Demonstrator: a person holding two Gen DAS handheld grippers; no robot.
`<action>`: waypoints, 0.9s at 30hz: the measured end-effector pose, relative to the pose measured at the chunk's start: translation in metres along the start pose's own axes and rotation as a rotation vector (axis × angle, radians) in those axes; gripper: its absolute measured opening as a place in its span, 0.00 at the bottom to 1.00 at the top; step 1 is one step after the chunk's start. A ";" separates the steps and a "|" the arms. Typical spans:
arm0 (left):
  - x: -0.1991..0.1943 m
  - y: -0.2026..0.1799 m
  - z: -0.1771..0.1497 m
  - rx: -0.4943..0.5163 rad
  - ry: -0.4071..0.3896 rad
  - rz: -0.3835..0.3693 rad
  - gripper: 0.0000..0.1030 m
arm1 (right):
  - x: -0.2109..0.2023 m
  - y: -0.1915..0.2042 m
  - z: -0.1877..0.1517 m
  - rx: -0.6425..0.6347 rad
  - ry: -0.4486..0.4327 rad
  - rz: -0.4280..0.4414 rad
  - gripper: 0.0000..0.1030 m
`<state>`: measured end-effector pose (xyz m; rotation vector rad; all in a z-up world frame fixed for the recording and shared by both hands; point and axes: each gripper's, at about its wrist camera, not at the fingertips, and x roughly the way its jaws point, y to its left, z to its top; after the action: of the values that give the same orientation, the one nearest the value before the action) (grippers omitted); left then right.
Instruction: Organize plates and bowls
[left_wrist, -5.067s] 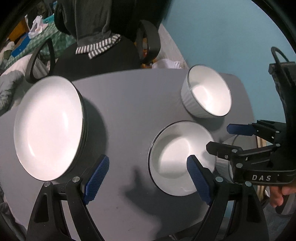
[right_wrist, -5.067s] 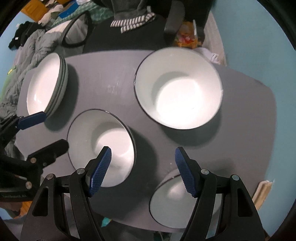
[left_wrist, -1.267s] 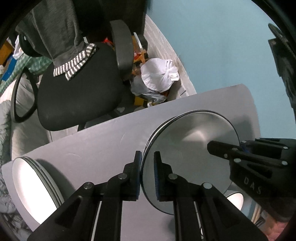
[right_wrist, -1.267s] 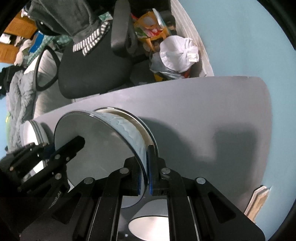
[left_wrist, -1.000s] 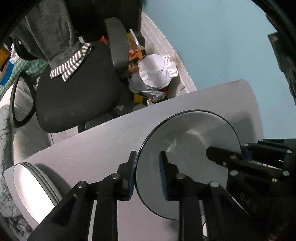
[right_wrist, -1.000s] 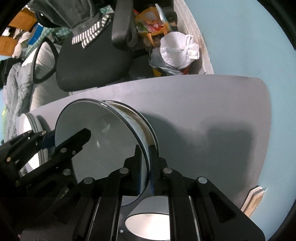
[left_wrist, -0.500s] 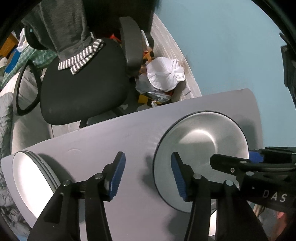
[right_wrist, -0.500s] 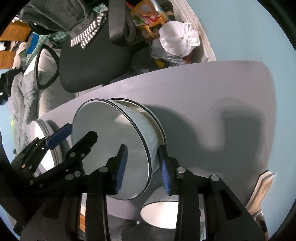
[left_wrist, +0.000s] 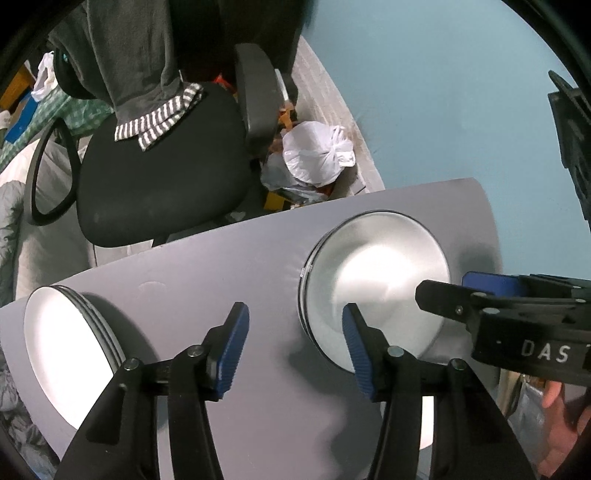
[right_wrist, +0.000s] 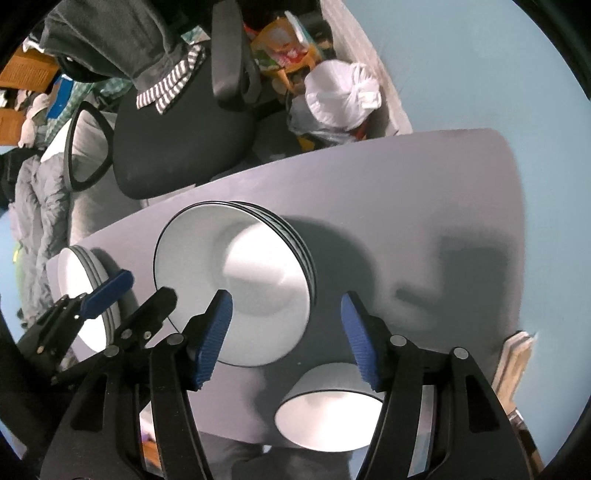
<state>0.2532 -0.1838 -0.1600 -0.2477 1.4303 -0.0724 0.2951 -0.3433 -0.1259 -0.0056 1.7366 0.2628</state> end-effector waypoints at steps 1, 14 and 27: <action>-0.004 -0.001 -0.002 -0.001 -0.007 -0.005 0.60 | -0.003 0.001 -0.002 -0.004 -0.013 -0.010 0.60; -0.068 -0.017 -0.030 0.079 -0.106 -0.013 0.74 | -0.062 0.003 -0.043 -0.029 -0.208 -0.117 0.62; -0.104 -0.037 -0.058 0.192 -0.149 -0.022 0.74 | -0.109 -0.005 -0.087 0.029 -0.320 -0.121 0.62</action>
<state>0.1853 -0.2061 -0.0581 -0.1086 1.2629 -0.2043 0.2318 -0.3795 -0.0068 -0.0448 1.4159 0.1404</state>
